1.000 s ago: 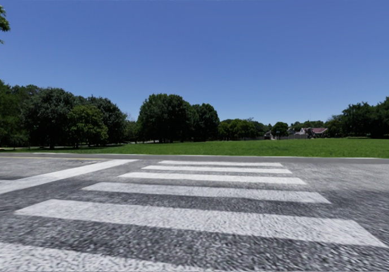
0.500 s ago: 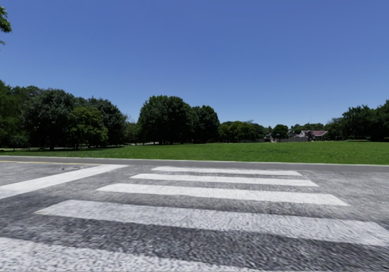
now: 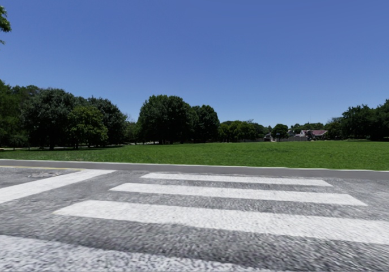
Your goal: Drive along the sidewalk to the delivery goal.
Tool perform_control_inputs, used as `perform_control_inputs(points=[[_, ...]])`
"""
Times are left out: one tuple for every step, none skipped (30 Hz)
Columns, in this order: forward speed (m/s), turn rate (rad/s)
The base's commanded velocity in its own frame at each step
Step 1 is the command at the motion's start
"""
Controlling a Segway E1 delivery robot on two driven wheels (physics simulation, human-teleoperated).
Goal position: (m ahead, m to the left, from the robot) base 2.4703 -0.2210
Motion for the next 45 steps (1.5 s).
perform_control_inputs(points=[[1.93,-0.12],[1.93,-0.12],[1.93,-0.12],[1.93,-0.12],[1.93,-0.12],[1.93,-0.12],[1.93,-0.05],[1.93,0.0],[1.93,0.0],[1.93,0.0],[1.93,0.0],[1.93,0.0],[1.93,0.0],[1.93,0.0],[1.93,0.0],[1.93,0.0],[1.93,0.0],[1.93,0.0],[1.93,0.0],[1.93,0.0],[1.93,0.0],[1.92,0.0],[1.92,0.0],[1.92,0.0],[1.86,-0.05],[1.82,-0.14],[1.79,-0.16],[1.77,-0.11],[1.75,0.0],[1.69,0.0],[1.63,0.0],[1.49,0.0],[1.49,0.0],[1.39,0.0],[1.35,0.0],[1.33,0.0],[1.33,0.0],[1.18,0.0],[0.99,0.0],[0.76,0.0],[0.54,0.0],[0.33,0.0],[0.18,0.0],[0.0,0.0],[0.0,0.0]])
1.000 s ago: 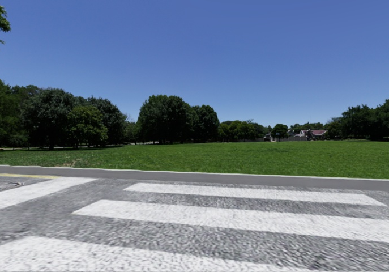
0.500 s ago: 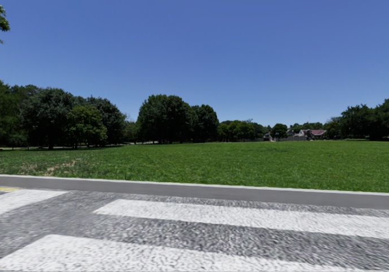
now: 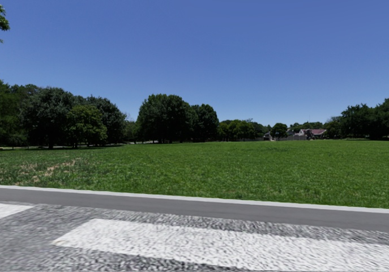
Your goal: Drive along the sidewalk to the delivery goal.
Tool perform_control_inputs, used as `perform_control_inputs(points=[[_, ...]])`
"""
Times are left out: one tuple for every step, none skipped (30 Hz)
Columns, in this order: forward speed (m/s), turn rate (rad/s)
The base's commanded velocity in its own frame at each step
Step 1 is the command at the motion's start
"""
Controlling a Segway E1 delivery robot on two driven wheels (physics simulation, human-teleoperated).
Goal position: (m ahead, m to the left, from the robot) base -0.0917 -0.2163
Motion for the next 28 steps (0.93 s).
perform_control_inputs(points=[[0.0,0.0],[0.0,0.0],[0.0,0.0],[0.0,0.0],[0.0,0.0],[0.0,0.0],[0.0,0.0],[0.0,0.0],[0.0,0.0],[0.0,0.0],[0.0,0.0],[0.0,0.0],[0.0,0.0],[0.0,0.0],[0.0,0.0],[0.0,0.0],[0.0,0.0],[0.0,0.0],[0.0,0.0],[0.0,0.0],[0.0,0.0],[0.0,0.0],[0.0,0.0],[0.0,0.0],[0.0,0.0],[0.0,0.0],[0.0,0.0],[0.0,0.0]])
